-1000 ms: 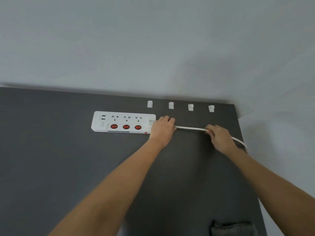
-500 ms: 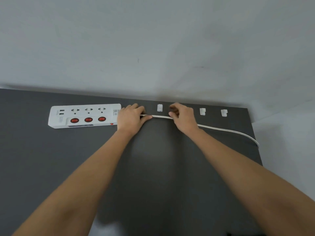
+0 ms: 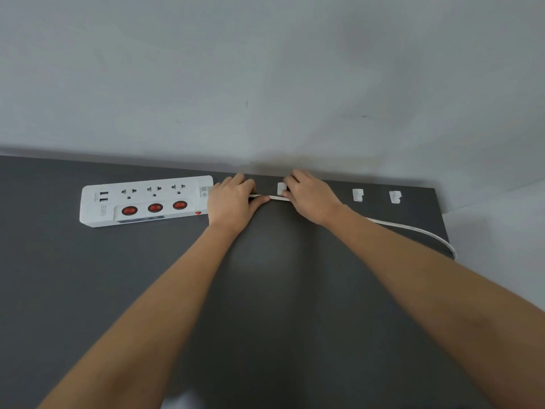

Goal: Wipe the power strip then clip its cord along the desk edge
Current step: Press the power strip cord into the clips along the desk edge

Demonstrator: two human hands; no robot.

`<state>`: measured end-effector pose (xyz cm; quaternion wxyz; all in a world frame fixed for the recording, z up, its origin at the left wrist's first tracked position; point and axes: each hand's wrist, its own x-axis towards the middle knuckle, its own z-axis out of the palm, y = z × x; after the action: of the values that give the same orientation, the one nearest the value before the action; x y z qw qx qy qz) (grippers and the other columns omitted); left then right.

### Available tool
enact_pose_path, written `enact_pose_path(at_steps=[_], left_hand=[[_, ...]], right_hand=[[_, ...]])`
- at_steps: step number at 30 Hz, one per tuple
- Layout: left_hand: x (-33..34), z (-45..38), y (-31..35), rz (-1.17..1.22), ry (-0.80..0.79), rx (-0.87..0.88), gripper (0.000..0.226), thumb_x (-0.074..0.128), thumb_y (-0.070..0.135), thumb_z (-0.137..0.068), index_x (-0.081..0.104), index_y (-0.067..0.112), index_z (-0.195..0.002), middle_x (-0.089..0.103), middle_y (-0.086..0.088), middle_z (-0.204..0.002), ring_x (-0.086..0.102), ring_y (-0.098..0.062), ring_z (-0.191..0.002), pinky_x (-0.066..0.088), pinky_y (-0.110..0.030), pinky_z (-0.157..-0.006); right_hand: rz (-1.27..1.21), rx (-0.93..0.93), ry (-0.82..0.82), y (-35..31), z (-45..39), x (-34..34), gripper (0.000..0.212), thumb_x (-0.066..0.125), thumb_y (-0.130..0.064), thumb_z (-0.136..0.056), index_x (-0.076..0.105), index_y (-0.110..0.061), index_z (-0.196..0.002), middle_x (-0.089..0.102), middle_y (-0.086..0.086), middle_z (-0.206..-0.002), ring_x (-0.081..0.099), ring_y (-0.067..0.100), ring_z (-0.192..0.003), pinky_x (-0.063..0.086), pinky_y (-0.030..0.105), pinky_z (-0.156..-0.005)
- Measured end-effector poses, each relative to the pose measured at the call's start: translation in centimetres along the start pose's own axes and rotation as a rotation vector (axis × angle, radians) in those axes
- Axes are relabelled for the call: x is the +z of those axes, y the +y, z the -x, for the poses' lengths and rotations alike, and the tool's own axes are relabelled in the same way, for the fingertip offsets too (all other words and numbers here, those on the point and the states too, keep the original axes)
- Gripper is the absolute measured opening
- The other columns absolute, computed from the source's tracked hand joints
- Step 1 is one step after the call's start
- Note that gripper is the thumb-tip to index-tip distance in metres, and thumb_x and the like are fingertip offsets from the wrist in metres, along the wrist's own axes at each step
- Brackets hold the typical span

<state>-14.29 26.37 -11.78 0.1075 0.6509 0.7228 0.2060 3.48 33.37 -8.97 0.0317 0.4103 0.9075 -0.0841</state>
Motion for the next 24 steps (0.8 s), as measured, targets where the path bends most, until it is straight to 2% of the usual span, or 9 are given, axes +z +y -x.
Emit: enact_pose_path(at_steps=[2,9,15,19,24], left_hand=[[0.0,0.1,-0.1,-0.006,0.002,0.014,0.038,0.067,0.050,-0.079,0.062,0.013,-0.072,0.058,-0.005,-0.074,0.056,-0.028,-0.071,0.035,-0.034,-0.062],[0.2,-0.1,-0.2,-0.008,0.025,0.027,0.037,0.068,0.048,-0.078,0.062,0.013,-0.071,0.059,-0.006,-0.073,0.056,-0.029,-0.070,0.035,-0.034,-0.061],[0.3,0.0,-0.2,-0.008,0.018,0.030,0.036,0.067,0.049,-0.079,0.062,0.014,-0.073,0.060,-0.005,-0.075,0.057,-0.028,-0.073,0.036,-0.034,-0.063],[0.1,0.0,-0.2,0.001,0.007,0.021,0.037,0.067,0.049,-0.079,0.061,0.013,-0.073,0.060,-0.005,-0.076,0.057,-0.027,-0.074,0.035,-0.033,-0.063],[0.1,-0.3,0.2,0.007,0.039,0.009,0.038,0.066,0.049,-0.080,0.061,0.012,-0.072,0.061,-0.004,-0.077,0.057,-0.028,-0.073,0.033,-0.032,-0.062]], right_hand=[[-0.034,-0.019,-0.023,0.3,-0.2,-0.3,0.027,0.052,-0.022,-0.093,0.058,0.001,-0.104,0.056,0.018,-0.104,0.054,0.033,-0.098,0.049,0.047,-0.080],[-0.010,-0.065,-0.039,0.4,-0.5,0.0,0.026,0.051,-0.019,-0.093,0.057,0.004,-0.102,0.056,0.020,-0.101,0.053,0.036,-0.094,0.049,0.051,-0.079],[-0.153,0.009,-0.107,0.6,-1.2,-0.9,0.027,0.055,-0.024,-0.091,0.064,0.000,-0.101,0.059,0.018,-0.099,0.056,0.033,-0.092,0.046,0.045,-0.082],[-0.184,0.043,-0.158,0.4,-2.0,-1.8,0.026,0.054,-0.023,-0.090,0.071,-0.004,-0.092,0.061,0.017,-0.093,0.057,0.033,-0.088,0.045,0.040,-0.075],[-0.148,0.046,-0.146,0.4,-2.4,-1.8,0.031,0.047,-0.021,-0.095,0.071,-0.001,-0.093,0.066,0.020,-0.092,0.060,0.034,-0.087,0.039,0.034,-0.070]])
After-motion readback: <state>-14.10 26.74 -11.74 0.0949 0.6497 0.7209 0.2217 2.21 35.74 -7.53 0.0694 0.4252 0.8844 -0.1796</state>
